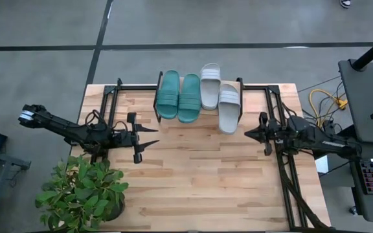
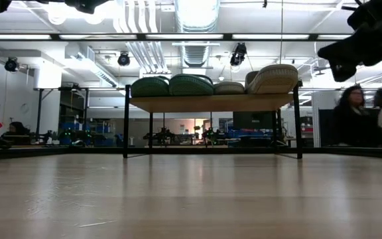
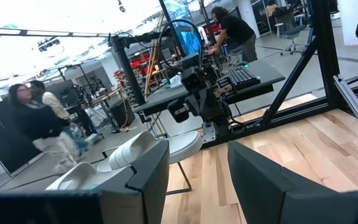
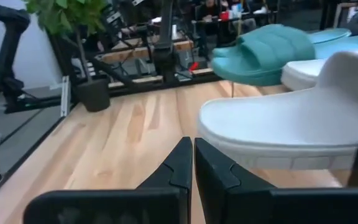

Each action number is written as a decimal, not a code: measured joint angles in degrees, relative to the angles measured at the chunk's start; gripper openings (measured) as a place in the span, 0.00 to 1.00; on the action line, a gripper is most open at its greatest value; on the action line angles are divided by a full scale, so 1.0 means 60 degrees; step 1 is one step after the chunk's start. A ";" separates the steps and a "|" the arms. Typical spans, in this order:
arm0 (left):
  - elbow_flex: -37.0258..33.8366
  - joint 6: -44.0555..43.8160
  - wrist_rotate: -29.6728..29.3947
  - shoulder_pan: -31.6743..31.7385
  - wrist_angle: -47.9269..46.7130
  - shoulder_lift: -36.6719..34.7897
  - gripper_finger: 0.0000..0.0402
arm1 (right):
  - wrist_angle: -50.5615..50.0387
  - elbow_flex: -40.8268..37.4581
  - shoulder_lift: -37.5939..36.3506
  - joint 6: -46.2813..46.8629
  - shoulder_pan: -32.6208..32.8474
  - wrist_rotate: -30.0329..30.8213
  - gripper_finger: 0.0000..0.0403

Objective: Pick and place slides into the shelf
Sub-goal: Return to Home Position

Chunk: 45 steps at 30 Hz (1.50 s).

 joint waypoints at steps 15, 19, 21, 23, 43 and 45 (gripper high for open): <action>0.0000 -0.0666 0.0002 0.0000 0.0011 0.0091 0.36 | 0.1725 -0.1329 -0.0431 -0.1324 0.1321 0.1721 0.02; 0.0000 -0.1354 0.0004 0.0002 -0.0011 0.0460 0.27 | 0.1880 -0.1382 -0.0295 -0.1266 0.1317 0.2012 0.02; 0.0000 -0.1481 0.0014 0.0018 0.0004 0.0665 0.18 | 0.1845 -0.1372 -0.0285 -0.1247 0.1317 0.2014 0.02; 0.0000 -0.1487 0.0063 0.0018 -0.0045 0.0833 0.07 | 0.1864 -0.1363 -0.0296 -0.1228 0.1317 0.2014 0.02; -0.1421 -0.2707 0.3887 0.4247 -0.1350 -0.1227 0.00 | 0.1780 -0.1363 -0.0169 -0.1188 0.1317 0.2012 0.02; -0.1756 -0.2749 0.3605 0.4194 -0.1388 -0.1533 0.00 | 0.1776 -0.1363 -0.0160 -0.1152 0.1317 0.1972 0.02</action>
